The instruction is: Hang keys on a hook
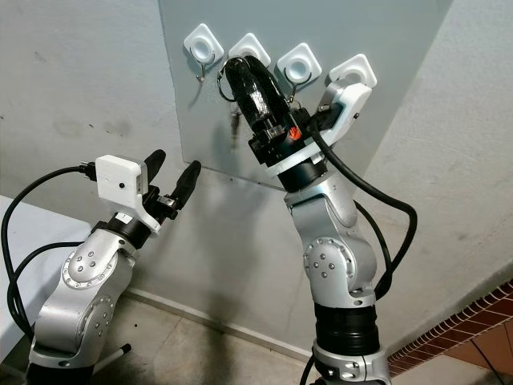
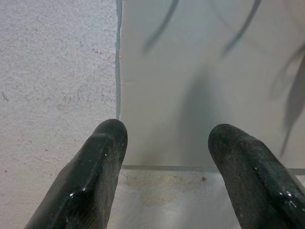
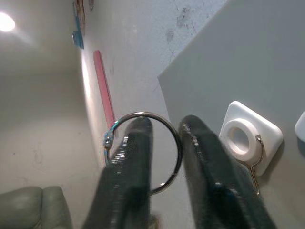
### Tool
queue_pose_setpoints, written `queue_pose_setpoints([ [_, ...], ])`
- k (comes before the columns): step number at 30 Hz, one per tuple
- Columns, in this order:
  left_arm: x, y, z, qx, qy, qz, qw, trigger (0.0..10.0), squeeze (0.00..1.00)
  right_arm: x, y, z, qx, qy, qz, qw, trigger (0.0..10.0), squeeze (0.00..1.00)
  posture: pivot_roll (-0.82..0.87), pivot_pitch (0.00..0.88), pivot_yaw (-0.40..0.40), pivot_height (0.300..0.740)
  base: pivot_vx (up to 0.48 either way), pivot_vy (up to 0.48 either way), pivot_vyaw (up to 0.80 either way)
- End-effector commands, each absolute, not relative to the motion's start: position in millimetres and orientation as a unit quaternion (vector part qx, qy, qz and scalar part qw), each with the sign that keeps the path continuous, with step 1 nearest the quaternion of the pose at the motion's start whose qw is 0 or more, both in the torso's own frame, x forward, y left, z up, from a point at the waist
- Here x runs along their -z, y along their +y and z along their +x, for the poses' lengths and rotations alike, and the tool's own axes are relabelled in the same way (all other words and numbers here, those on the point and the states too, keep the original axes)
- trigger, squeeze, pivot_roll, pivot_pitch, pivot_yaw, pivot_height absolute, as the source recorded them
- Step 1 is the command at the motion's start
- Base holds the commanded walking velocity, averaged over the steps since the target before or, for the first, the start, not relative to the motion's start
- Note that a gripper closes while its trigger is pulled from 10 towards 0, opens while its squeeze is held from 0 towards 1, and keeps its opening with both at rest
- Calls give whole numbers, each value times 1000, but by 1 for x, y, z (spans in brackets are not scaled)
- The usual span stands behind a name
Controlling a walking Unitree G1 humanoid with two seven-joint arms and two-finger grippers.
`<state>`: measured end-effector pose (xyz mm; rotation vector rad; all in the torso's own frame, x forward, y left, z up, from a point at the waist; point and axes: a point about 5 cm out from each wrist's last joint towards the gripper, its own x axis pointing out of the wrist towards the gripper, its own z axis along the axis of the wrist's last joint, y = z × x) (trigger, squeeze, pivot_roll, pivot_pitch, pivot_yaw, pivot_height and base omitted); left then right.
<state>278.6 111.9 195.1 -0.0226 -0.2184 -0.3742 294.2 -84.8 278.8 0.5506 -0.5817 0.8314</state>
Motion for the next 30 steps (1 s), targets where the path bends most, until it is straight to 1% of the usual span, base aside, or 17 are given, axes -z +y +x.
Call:
queue_pose_setpoints([
  [1,-201,112,277,186,-118,-11,975,10000,0,-286,-87,291,-393,-289,258,834,0,0,-53,47,-45,740,0,0,0],
  [19,-200,111,276,186,-117,-11,975,10000,0,-286,-89,290,-398,-286,253,834,0,0,-51,43,-48,740,0,0,0],
  [20,-200,111,276,187,-117,-11,975,10000,0,-284,-88,291,-394,-282,244,840,1255,0,-51,42,-49,740,0,0,0],
  [21,-200,111,276,187,-117,-11,975,10000,0,-284,-88,292,-393,-281,240,842,1255,0,-51,42,-49,740,0,0,0],
  [22,-200,111,276,187,-117,-11,975,10000,0,-283,-88,292,-393,-279,237,843,3373,0,-51,41,-50,740,0,0,0],
  [23,-200,111,276,187,-117,-12,975,10000,0,-282,-88,292,-393,-275,235,845,10000,0,-51,41,-50,740,0,0,0],
  [30,-200,109,275,190,-119,-18,974,10000,0,-266,-83,301,-380,-228,196,875,10000,0,-57,39,-51,740,0,0,0],
])
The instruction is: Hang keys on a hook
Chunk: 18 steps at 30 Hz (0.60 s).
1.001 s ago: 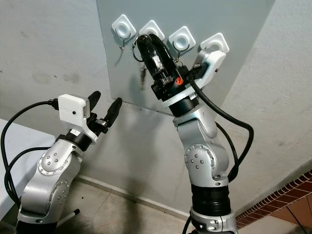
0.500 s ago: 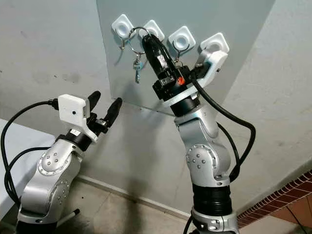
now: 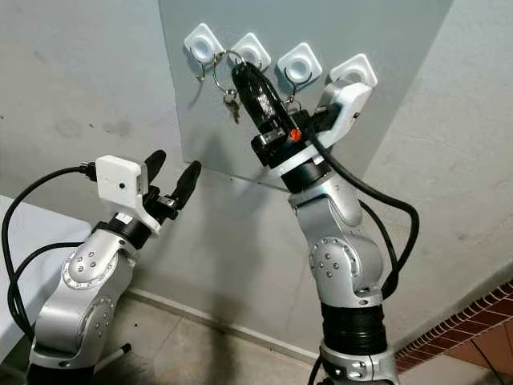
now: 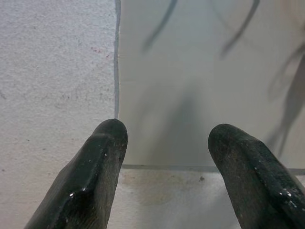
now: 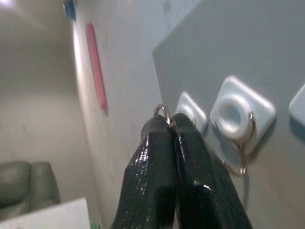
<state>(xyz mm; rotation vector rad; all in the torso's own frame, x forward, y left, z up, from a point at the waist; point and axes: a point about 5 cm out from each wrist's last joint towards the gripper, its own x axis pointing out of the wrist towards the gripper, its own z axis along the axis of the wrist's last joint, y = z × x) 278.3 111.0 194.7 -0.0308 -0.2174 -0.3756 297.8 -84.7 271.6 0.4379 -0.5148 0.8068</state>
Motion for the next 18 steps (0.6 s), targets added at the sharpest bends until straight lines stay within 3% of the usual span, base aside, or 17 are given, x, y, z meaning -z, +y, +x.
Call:
queue_pose_setpoints([
  [1,-200,109,275,191,-119,-18,974,10000,0,-264,-82,302,-378,-222,191,878,10000,0,-57,39,-51,740,0,0,0],
  [10,-201,110,275,188,-121,-16,975,10000,0,-256,-85,311,-348,-204,180,897,10000,0,-50,45,-55,740,0,0,0],
  [18,-201,110,274,190,-121,-12,974,10000,0,-257,-89,309,-351,-224,184,890,10000,0,-50,48,-52,740,0,0,0],
])
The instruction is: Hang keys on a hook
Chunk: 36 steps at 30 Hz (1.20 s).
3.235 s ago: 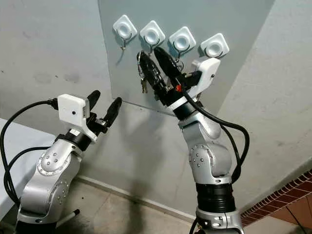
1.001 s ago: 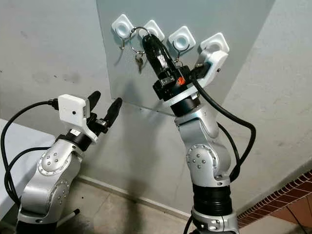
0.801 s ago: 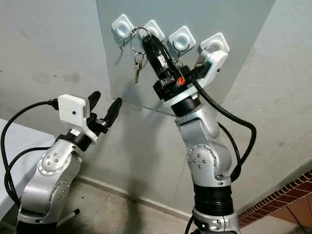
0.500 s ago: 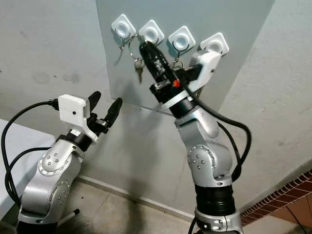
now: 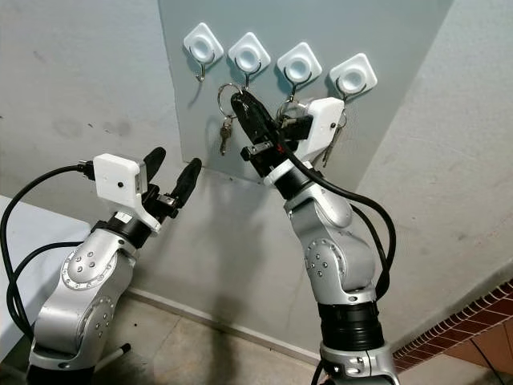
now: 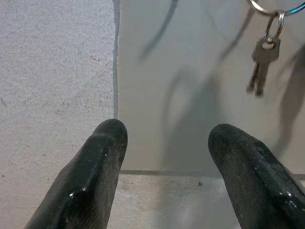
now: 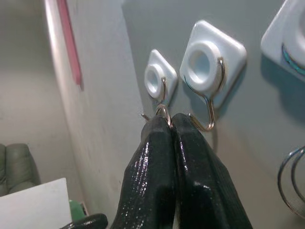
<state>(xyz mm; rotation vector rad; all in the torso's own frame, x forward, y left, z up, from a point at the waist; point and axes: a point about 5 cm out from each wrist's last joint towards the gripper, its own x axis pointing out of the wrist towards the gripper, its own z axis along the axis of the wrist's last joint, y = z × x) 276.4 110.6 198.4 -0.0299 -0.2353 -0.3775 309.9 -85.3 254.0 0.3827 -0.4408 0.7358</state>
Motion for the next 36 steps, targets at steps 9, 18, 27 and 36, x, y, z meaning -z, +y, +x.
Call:
queue_pose_setpoints([
  [9,-201,101,270,220,-127,18,967,10000,0,-256,-92,303,-364,-234,198,880,10000,0,-63,56,-39,740,0,0,0],
  [18,-202,101,271,220,-130,19,967,10000,0,-256,-94,307,-350,-227,216,883,10000,0,-59,55,-40,740,0,0,0],
  [27,-203,102,271,218,-132,20,967,10000,0,-253,-93,313,-332,-198,228,894,10000,0,-57,52,-40,740,0,0,0],
  [36,-203,101,271,218,-132,18,967,10000,0,-247,-91,316,-323,-159,231,904,10000,0,-59,45,-45,740,0,0,0],
])
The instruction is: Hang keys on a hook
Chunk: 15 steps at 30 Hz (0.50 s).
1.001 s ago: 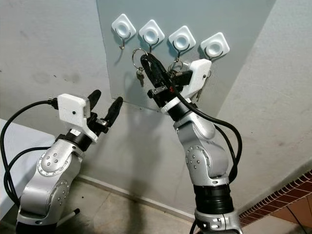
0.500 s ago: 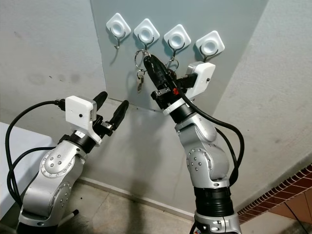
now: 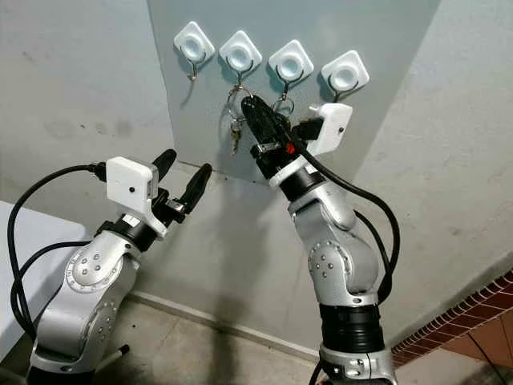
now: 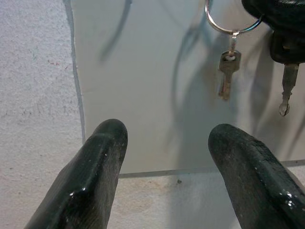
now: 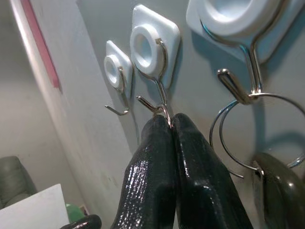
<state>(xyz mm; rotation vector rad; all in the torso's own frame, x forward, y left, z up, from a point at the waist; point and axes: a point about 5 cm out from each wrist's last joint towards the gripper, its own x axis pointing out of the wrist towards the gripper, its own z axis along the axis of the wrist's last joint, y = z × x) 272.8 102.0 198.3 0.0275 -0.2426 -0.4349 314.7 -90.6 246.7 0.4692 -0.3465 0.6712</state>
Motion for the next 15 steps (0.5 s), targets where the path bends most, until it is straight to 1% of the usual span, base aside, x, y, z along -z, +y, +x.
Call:
queue_pose_setpoints([
  [1,-203,101,271,218,-131,18,967,10000,0,-247,-90,316,-322,-157,232,904,10000,0,-59,45,-45,740,0,0,0],
  [5,-204,101,271,218,-132,17,967,10000,0,-247,-90,316,-325,-158,231,903,10000,0,-59,43,-47,740,0,0,0],
  [6,-203,100,271,217,-132,16,967,10000,0,-246,-90,316,-327,-158,231,903,10000,1000,-57,40,-50,740,0,0,0],
  [15,-202,101,270,214,-131,15,968,10000,0,-242,-89,312,-343,-167,208,901,10000,1000,-54,33,-53,740,0,0,0],
])
